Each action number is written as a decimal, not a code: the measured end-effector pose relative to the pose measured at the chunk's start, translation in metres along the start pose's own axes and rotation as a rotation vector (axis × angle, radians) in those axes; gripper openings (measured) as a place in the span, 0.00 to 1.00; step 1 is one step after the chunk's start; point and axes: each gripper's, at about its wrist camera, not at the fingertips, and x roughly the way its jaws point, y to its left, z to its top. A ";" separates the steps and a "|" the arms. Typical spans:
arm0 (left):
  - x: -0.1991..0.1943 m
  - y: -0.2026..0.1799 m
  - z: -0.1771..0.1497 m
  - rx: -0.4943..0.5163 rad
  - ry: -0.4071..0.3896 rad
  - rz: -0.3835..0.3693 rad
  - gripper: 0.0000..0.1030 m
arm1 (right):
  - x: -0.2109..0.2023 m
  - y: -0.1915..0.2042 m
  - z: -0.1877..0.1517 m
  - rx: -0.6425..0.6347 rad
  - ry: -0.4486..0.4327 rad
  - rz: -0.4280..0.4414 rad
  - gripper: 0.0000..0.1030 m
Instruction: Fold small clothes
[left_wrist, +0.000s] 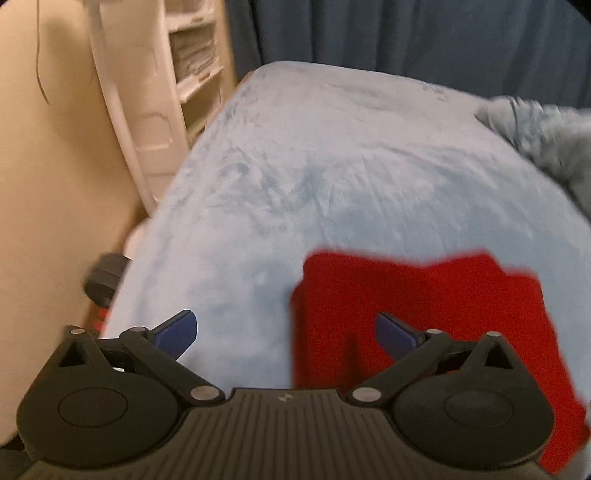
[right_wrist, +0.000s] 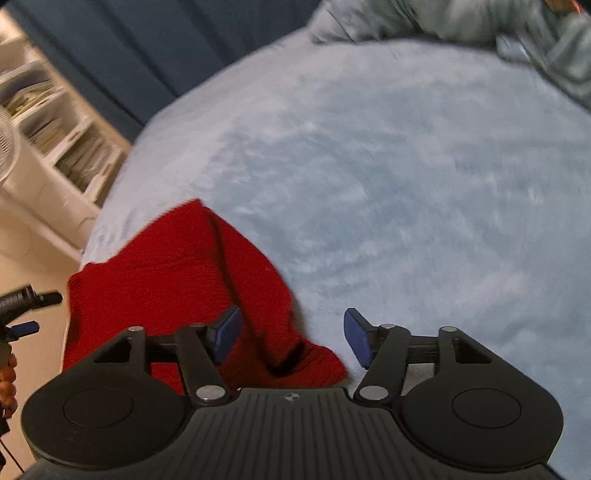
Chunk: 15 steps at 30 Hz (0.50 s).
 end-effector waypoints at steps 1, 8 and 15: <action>-0.011 -0.003 -0.011 0.017 -0.003 0.002 1.00 | -0.006 0.005 -0.001 -0.022 -0.009 0.018 0.66; -0.026 -0.021 -0.092 -0.008 0.092 0.056 1.00 | -0.003 0.048 -0.034 -0.291 0.023 0.050 0.80; -0.056 0.001 -0.109 -0.042 0.106 0.151 1.00 | -0.004 0.037 -0.059 -0.425 0.117 -0.121 0.81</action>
